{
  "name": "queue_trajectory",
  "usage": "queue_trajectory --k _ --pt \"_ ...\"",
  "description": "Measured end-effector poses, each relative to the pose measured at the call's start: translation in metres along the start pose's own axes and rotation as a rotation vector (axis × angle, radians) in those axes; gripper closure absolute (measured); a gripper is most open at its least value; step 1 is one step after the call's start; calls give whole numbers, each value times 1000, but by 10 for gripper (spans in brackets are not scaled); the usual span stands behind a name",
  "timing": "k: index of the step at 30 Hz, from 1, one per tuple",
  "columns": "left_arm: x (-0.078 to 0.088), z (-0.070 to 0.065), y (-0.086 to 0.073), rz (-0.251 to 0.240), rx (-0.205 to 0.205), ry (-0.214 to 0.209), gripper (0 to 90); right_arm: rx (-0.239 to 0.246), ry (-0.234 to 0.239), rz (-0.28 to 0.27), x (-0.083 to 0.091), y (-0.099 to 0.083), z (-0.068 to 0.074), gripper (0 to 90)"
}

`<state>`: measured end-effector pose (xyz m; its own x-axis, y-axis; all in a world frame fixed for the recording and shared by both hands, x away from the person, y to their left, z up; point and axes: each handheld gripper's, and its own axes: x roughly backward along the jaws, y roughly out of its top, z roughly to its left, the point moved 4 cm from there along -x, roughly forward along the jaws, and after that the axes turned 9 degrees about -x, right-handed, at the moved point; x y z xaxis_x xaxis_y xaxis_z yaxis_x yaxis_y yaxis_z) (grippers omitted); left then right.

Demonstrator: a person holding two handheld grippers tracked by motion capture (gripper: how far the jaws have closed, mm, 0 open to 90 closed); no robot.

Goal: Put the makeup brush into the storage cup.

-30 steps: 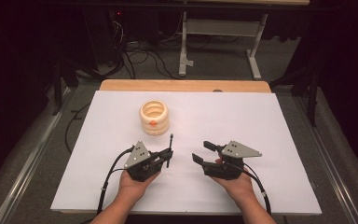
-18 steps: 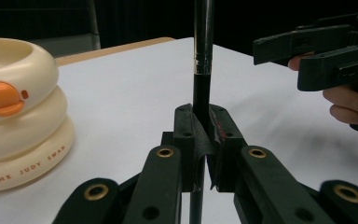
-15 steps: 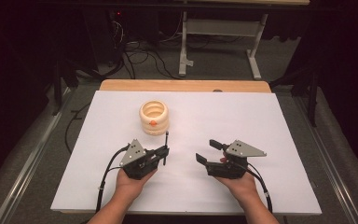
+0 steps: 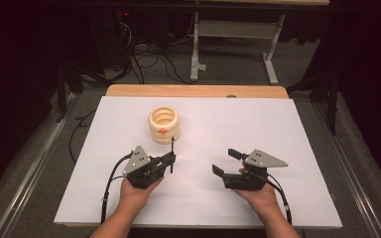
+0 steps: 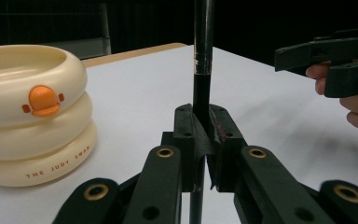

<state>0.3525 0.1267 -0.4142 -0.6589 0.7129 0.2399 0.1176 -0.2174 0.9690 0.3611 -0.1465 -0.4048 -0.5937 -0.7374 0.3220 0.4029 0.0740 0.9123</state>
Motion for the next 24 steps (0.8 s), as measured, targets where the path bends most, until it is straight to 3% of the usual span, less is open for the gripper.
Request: queue_trajectory --k 24 --pt "12 14 4 -19 3 51 829 -9 -45 1 5 -4 -8 88"
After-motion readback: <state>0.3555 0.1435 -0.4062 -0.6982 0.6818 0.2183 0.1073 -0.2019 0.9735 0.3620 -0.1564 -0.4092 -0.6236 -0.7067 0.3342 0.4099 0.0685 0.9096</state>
